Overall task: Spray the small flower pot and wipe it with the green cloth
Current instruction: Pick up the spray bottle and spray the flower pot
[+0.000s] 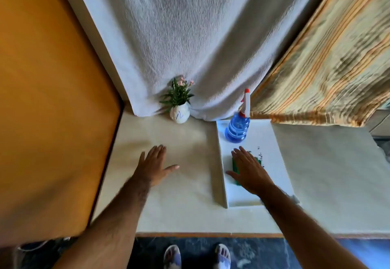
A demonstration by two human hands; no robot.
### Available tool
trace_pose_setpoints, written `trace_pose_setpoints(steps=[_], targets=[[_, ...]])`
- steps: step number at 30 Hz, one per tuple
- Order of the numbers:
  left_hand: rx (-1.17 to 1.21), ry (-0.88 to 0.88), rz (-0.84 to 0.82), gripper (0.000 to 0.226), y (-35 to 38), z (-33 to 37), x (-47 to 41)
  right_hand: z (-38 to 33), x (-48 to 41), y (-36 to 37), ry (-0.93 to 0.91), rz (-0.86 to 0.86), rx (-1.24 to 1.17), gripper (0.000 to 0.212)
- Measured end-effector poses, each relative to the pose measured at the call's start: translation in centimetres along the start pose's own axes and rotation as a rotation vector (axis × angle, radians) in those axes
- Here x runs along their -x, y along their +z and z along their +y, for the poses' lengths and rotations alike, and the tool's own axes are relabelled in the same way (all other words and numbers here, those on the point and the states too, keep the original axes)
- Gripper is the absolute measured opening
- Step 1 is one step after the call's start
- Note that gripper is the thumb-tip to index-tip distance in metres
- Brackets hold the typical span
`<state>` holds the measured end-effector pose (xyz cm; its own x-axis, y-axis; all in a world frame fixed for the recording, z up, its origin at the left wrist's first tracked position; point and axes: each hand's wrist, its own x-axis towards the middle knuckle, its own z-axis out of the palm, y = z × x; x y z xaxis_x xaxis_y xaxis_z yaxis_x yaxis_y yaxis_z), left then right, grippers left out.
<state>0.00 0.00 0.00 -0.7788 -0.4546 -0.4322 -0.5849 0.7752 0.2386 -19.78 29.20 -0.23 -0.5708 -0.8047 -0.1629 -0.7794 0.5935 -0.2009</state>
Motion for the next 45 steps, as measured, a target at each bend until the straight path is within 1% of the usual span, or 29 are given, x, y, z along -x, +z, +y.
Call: trace_pose_setpoints(steps=[1, 2, 4, 5, 7, 8, 10, 12, 14, 16, 18, 21, 24, 26, 29, 30, 33, 36, 38, 40, 45], targets=[[-0.004, -0.008, -0.035, 0.138, 0.6, 0.0, 0.0, 0.1, 0.4, 0.6, 0.051, -0.034, -0.018, 0.086], [0.002, -0.01, -0.035, 0.142, 1.3, -0.1, -0.1, 0.2, 0.7, 1.0, 0.086, -0.041, -0.04, 0.086], [-0.024, 0.007, 0.004, 0.149, 3.7, -0.6, 0.1, 0.4, 1.4, 2.6, 0.12, -0.03, -0.03, 0.091], [-0.04, 0.034, 0.012, 0.143, 4.8, -0.9, 0.0, 0.5, 1.6, 3.4, 0.119, -0.022, -0.019, 0.095], [-0.042, 0.066, 0.071, 0.117, 7.2, -1.5, -0.4, 0.5, 1.7, 4.5, 0.123, -0.006, -0.025, 0.099], [-0.055, 0.073, 0.131, 0.109, 7.7, -1.8, -0.4, 0.5, 1.7, 4.6, 0.121, 0.007, -0.036, 0.099], [-0.062, 0.065, 0.151, 0.107, 8.6, -1.8, -0.3, 0.3, 1.8, 4.8, 0.131, 0.01, -0.064, 0.097], [-0.086, 0.069, 0.204, 0.109, 9.2, -1.9, -0.3, 0.0, 1.9, 4.6, 0.163, 0.024, -0.158, 0.1], [-0.088, 0.068, 0.211, 0.107, 9.6, -2.0, -0.3, -0.2, 0.9, 3.2, 0.259, 0.111, -0.317, 0.104], [-0.071, 0.074, 0.241, 0.105, 10.0, -2.1, -0.5, -0.1, -1.1, 1.0, 0.374, 0.259, -0.469, 0.104], [-0.077, 0.088, 0.267, 0.103, 10.5, -2.3, -0.7, 0.0, -3.7, -1.7, 0.426, 0.403, -0.61, 0.101], [-0.098, 0.093, 0.319, 0.101, 10.8, -2.4, -0.7, 0.8, -7.7, -5.6, 0.404, 0.575, -0.755, 0.097], [-0.115, 0.098, 0.38, 0.098, 11.3, -2.5, -0.6, 1.6, -11.3, -7.7, 0.271, 0.638, -0.831, 0.087], [-0.119, 0.106, 0.427, 0.097, 11.7, -2.6, -0.6, 1.6, -12.4, -7.8, 0.244, 0.608, -0.876, 0.078], [-0.127, 0.107, 0.485, 0.096, 12.0, -2.7, -0.6, 1.6, -13.3, -6.8, 0.29, 0.577, -0.955, 0.048], [-0.127, 0.107, 0.496, 0.096, 12.0, -2.7, -0.6, 1.7, -13.7, -6.5, 0.317, 0.584, -0.995, 0.043], [-0.128, 0.105, 0.523, 0.095, 12.2, -2.7, -0.7, 1.2, -14.3, -6.5, 0.387, 0.638, -1.036, 0.039], [-0.128, 0.105, 0.566, 0.095, 12.5, -2.9, -0.7, -0.5, -13.7, -7.6, 0.319, 0.646, -1.083, 0.04], [-0.135, 0.105, 0.575, 0.095, 12.5, -3.0, -0.8, -2.1, -13.2, -8.7, 0.262, 0.624, -1.058, 0.036], [-0.141, 0.099, 0.553, 0.097, 12.5, -2.9, -0.8, -4.1, -13.2, -9.5, 0.252, 0.526, -1.011, 0.031], [-0.123, 0.102, 0.566, 0.097, 12.4, -3.0, -0.7, -9.9, -14.2, -7.4, 0.278, 0.096, -0.917, 0.029]])
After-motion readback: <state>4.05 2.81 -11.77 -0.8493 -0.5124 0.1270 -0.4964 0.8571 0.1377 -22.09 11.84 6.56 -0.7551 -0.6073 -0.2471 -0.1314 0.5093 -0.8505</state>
